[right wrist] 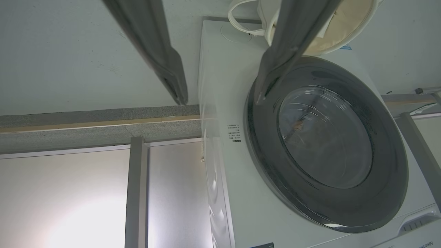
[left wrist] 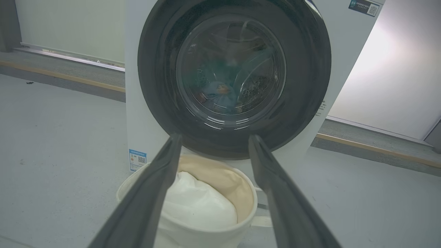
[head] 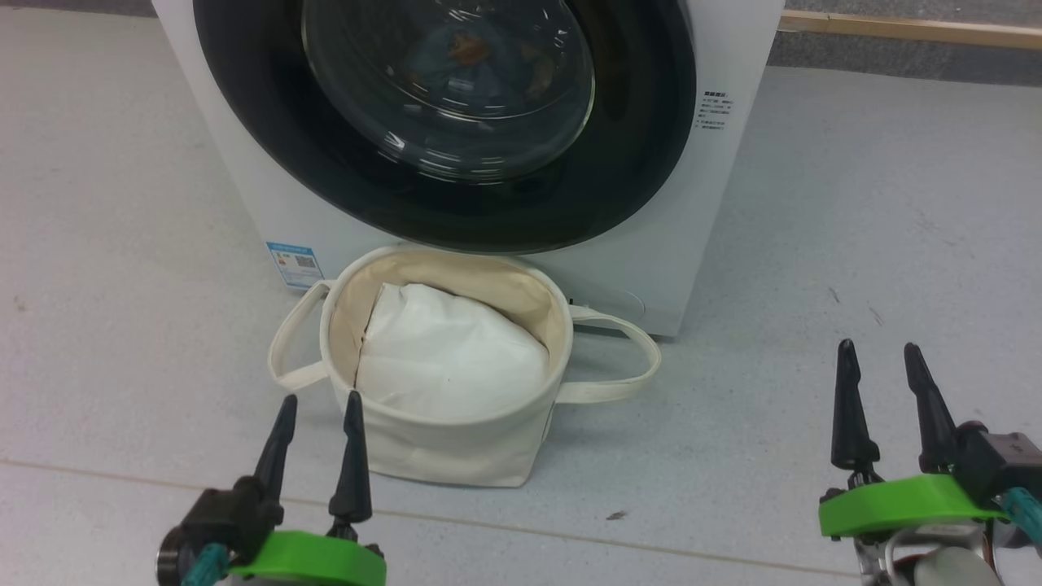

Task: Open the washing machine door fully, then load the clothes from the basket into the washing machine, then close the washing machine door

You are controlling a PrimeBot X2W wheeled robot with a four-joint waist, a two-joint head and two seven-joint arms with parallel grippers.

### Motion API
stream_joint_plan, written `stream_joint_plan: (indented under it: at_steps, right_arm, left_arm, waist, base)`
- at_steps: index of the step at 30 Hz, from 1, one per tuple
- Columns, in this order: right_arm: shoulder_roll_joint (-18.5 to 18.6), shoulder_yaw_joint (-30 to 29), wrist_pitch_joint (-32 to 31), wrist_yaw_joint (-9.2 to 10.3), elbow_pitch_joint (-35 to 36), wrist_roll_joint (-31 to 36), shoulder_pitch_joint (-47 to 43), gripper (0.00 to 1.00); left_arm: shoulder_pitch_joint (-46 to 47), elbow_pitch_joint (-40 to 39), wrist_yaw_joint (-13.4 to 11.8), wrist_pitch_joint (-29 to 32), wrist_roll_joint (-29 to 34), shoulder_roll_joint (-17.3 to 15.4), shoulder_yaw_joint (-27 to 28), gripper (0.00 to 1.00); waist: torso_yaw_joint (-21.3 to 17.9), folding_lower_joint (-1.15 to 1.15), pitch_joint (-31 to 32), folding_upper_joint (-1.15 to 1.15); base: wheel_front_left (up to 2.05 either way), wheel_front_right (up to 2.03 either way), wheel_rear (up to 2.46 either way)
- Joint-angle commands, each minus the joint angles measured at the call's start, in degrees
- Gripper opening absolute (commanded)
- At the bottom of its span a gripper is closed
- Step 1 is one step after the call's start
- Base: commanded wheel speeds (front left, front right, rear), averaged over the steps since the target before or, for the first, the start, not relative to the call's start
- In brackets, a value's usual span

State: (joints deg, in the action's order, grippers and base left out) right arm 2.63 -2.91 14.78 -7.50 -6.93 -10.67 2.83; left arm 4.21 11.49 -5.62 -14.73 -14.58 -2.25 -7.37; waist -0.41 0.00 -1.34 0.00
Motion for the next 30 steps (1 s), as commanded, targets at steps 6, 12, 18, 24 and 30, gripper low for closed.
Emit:
stream_joint_plan:
  at_steps: [6,12,18,24,30]
  right_arm:
    - [0.2,1.3,0.2,0.01,0.9,0.4,0.0,1.00]
    - [0.2,0.8,0.2,0.01,-0.2,1.2,-0.1,1.00]
    - [0.2,0.8,0.2,0.01,-0.6,1.3,0.1,1.00]
    - [0.2,0.6,0.2,0.01,-0.7,1.2,0.3,1.00]
    - [0.2,0.7,0.2,0.01,-0.7,1.2,0.3,1.00]
  left_arm:
    - [1.0,-0.8,-0.4,-0.3,2.6,-0.6,0.8,1.00]
    - [0.6,-0.6,-0.3,-0.3,3.1,-0.6,0.4,1.00]
    - [0.7,-0.5,-0.2,-0.3,3.0,-0.6,0.2,1.00]
    - [0.8,-0.3,-0.1,-0.3,2.9,-0.6,-0.1,1.00]
    - [0.9,0.0,-0.1,-0.3,2.9,-0.6,-0.3,1.00]
  waist:
    - [-0.2,0.00,0.5,0.00]
    - [-0.3,0.00,0.7,0.00]
    - [-0.4,0.00,0.8,0.00]
    - [-0.4,0.00,0.8,0.00]
    - [-0.4,0.00,0.8,0.00]
  base:
    - [0.00,0.00,0.00]
    - [0.00,0.00,0.00]
    - [0.00,0.00,0.00]
    - [0.00,0.00,0.00]
    - [0.00,0.00,0.00]
